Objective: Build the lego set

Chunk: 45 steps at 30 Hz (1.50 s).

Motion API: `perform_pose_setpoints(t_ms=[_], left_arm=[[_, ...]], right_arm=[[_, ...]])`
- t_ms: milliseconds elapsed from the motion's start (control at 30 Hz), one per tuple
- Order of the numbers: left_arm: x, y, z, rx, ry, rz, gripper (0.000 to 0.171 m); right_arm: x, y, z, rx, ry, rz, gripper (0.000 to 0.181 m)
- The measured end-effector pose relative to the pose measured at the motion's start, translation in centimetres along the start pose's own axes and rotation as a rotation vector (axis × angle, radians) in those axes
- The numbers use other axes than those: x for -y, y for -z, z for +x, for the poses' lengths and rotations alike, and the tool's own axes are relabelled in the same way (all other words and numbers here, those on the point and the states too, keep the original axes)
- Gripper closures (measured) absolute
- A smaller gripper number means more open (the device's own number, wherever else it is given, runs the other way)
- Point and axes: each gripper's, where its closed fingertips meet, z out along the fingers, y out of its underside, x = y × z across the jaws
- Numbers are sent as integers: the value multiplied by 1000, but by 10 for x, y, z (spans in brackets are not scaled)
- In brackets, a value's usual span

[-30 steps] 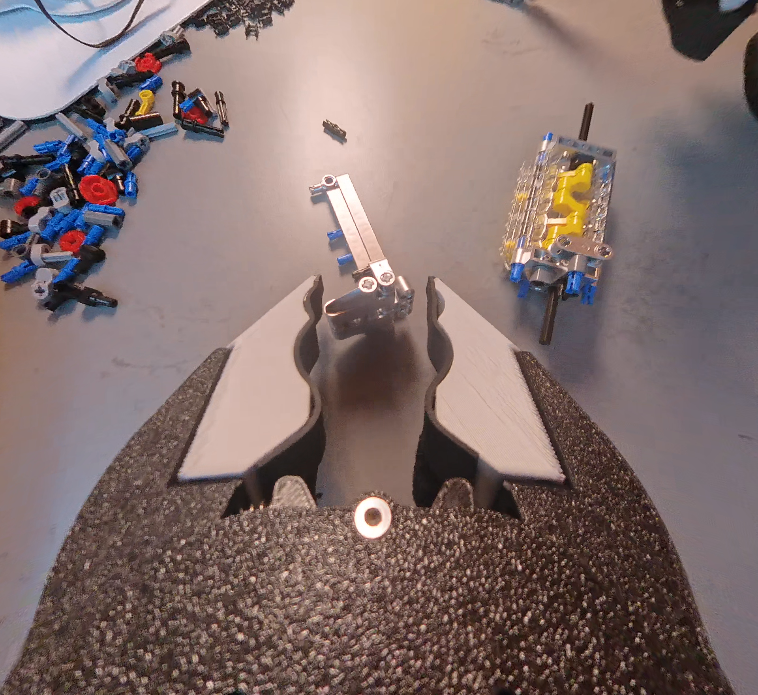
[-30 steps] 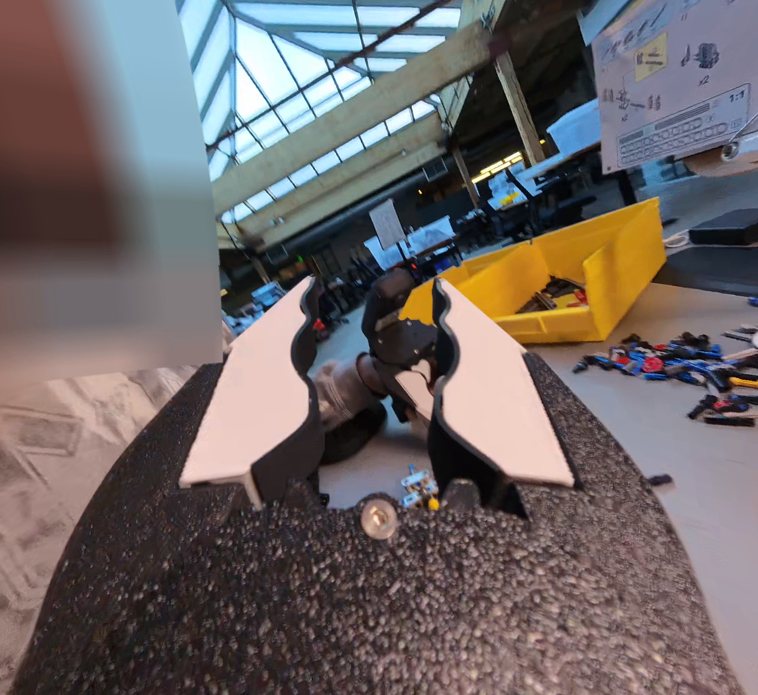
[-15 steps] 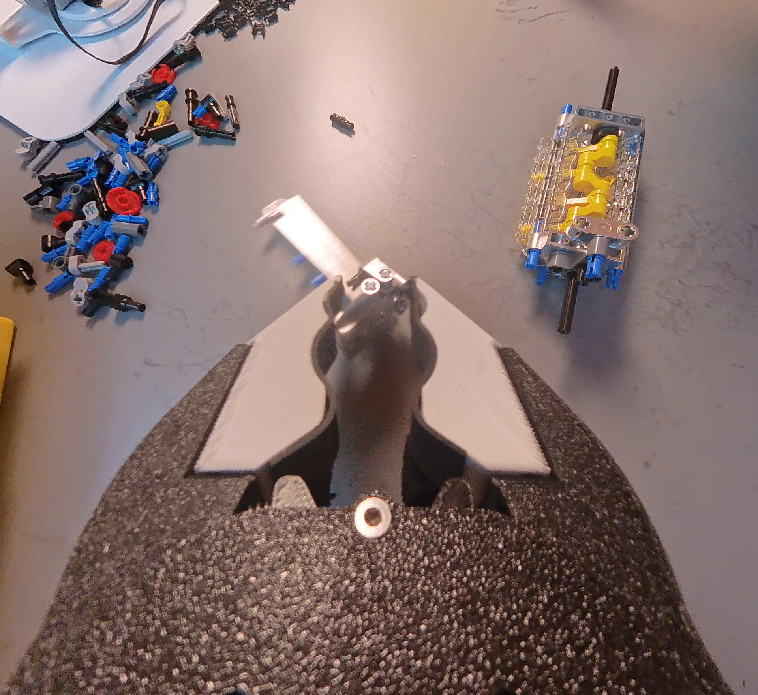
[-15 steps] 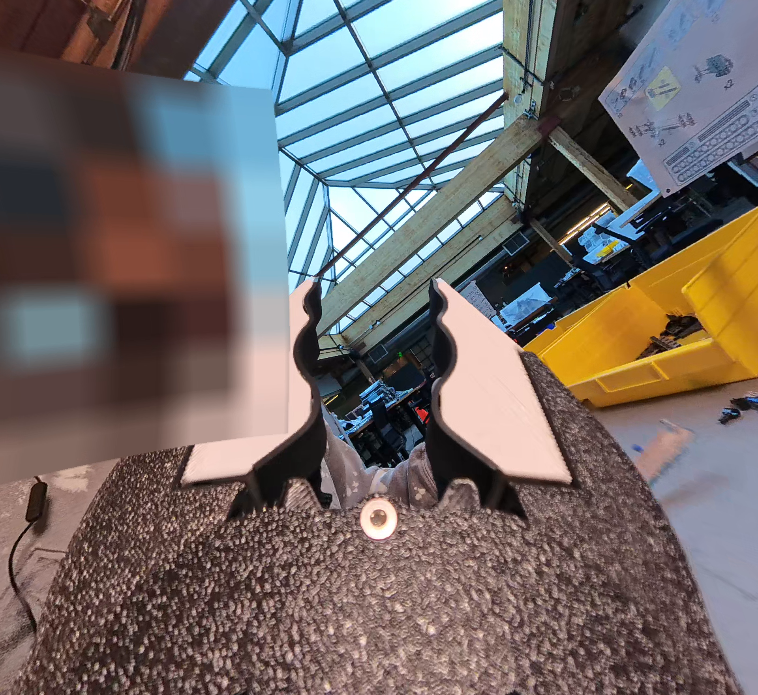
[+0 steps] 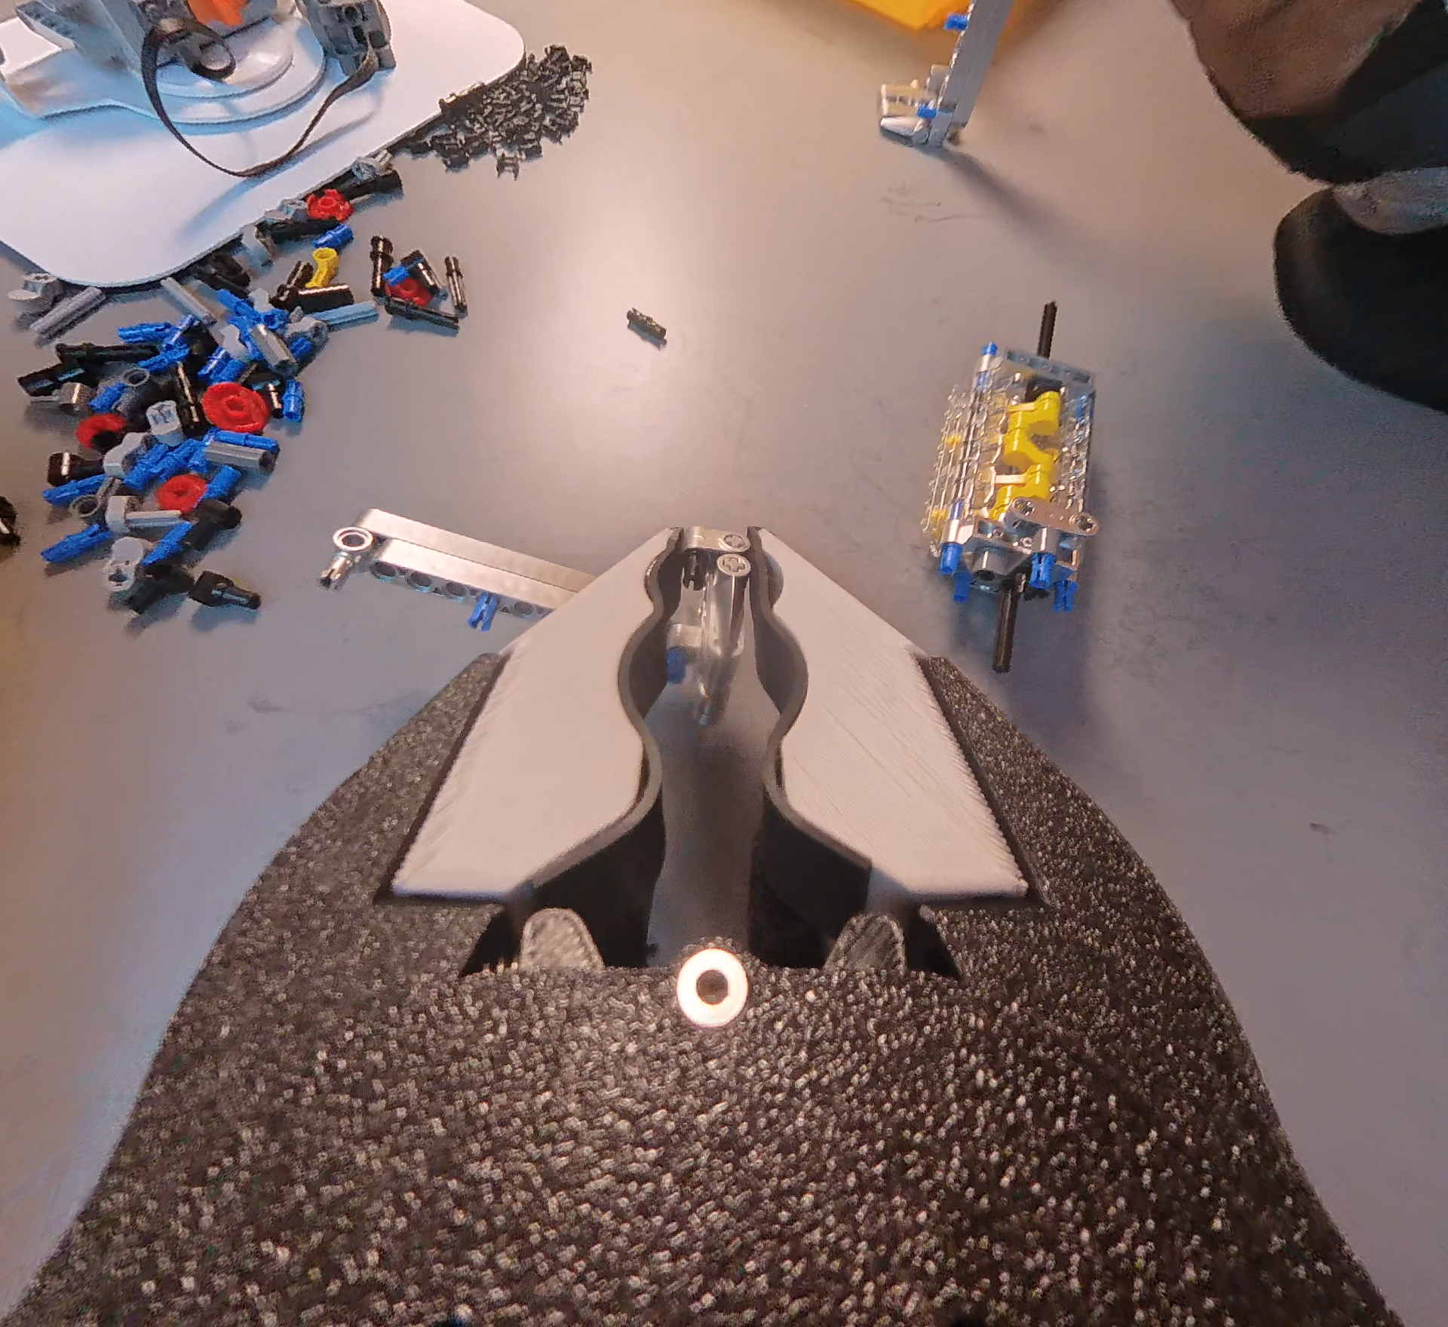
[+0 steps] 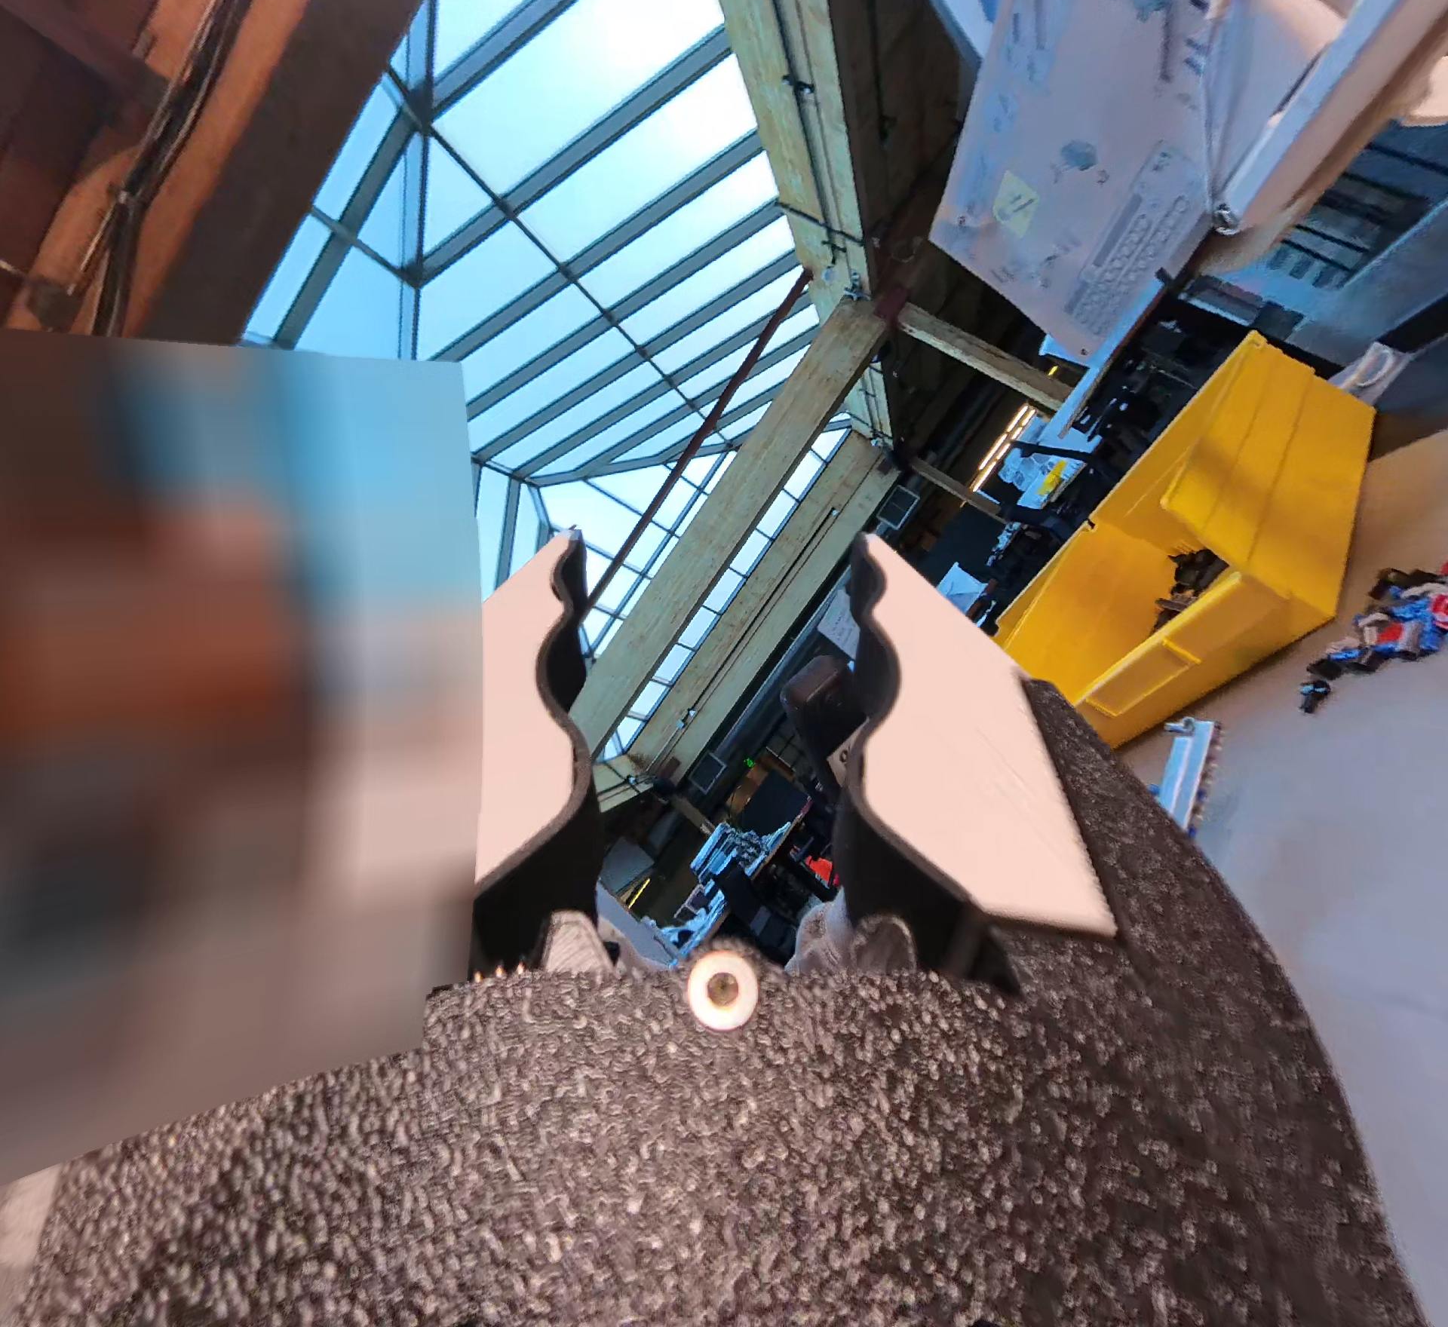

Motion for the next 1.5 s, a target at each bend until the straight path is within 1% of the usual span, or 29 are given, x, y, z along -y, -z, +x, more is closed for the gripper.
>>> perform_pose_setpoints(t_ms=[33, 133, 233, 400, 467, 600, 667, 700, 967, 1233, 1333, 1400, 1433, 1467, 1500], left_arm=[[3, 1, 2, -22, 14, 22, 157], [15, 6, 11, -88, 40, 92, 157], [26, 10, 22, -149, 18, 155, 157], [42, 19, 60, -267, -155, 265, 157], [46, 21, 72, -293, -208, 289, 157], [50, 21, 90, -282, -322, 299, 157], [52, 23, 97, -280, -360, 309, 157], [53, 24, 99, -281, -373, 313, 157], [56, 28, 109, -273, -445, 337, 157], [54, 25, 116, -277, -484, 329, 157], [52, 22, 120, -286, -497, 320, 157], [48, 18, 123, -293, -511, 300, 157], [46, 15, 125, -297, -519, 290, 157], [43, 13, 127, -305, -525, 279, 157], [40, 11, 129, -312, -531, 267, 157]], right_arm=[[0, 0, 4, -25, -10, 9, 113], [0, 0, 10, -75, -8, 19, 108], [0, 1, 13, -107, 1, 17, 106], [-4, 2, 20, -138, 8, -10, 106], [-8, 2, 24, -159, 30, -39, 106], [-20, -1, 23, -176, 123, -118, 107], [-27, -3, 22, -183, 182, -162, 103], [-30, -4, 22, -187, 206, -180, 105], [-53, -9, 25, -209, 314, -300, 109], [-73, -7, 40, -272, 388, -431, 113], [-84, -1, 56, -345, 416, -528, 119], [-97, 6, 69, -410, 419, -649, 130], [-106, 12, 76, -438, 403, -726, 132], [-114, 16, 79, -448, 394, -789, 135], [-121, 18, 81, -448, 397, -828, 143]])
